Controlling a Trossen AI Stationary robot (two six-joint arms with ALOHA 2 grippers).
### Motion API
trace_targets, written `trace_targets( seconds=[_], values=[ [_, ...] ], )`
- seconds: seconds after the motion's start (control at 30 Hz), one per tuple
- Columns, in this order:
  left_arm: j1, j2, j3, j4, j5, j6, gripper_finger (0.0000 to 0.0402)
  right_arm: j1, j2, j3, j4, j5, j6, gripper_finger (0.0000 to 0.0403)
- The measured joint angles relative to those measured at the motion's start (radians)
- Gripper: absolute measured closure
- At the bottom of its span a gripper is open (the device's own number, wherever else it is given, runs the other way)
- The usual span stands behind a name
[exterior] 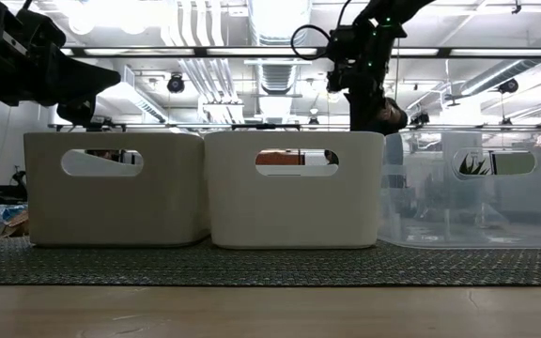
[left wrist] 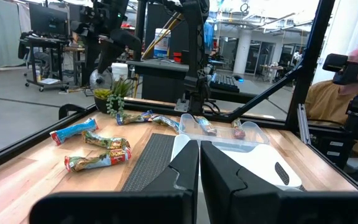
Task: Pick and place Granola Bars by type
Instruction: Put the red granola bar into the gray bin
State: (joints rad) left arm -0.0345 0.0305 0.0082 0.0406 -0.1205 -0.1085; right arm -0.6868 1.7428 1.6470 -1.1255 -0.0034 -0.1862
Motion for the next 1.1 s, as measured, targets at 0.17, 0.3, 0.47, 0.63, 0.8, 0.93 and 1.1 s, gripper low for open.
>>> trace_targets(
  seconds=[0.17,0.3,0.47,0.63,0.8,0.93,1.1],
  values=[
    [0.000,0.000,0.000,0.000,0.000,0.000,0.0402,0.000,0.000,0.000,0.003,0.000,0.022,0.0197],
    [0.000,0.000,0.000,0.000,0.000,0.000,0.0402,0.000,0.000,0.000,0.002,0.000,0.014,0.0197],
    [0.000,0.000,0.000,0.000,0.000,0.000,0.0402,0.000,0.000,0.000,0.000,-0.006,-0.002,0.0197],
    [0.000,0.000,0.000,0.000,0.000,0.000,0.0402,0.000,0.000,0.000,-0.003,-0.066,-0.043,0.0197],
    [0.000,0.000,0.000,0.000,0.000,0.000,0.0402,0.000,0.000,0.000,-0.002,-0.074,-0.046,0.0197],
    [0.000,0.000,0.000,0.000,0.000,0.000,0.0402,0.000,0.000,0.000,0.000,-0.074,-0.042,0.0197],
    [0.000,0.000,0.000,0.000,0.000,0.000,0.0402,0.000,0.000,0.000,0.003,-0.075,-0.063,0.0197]
  ],
)
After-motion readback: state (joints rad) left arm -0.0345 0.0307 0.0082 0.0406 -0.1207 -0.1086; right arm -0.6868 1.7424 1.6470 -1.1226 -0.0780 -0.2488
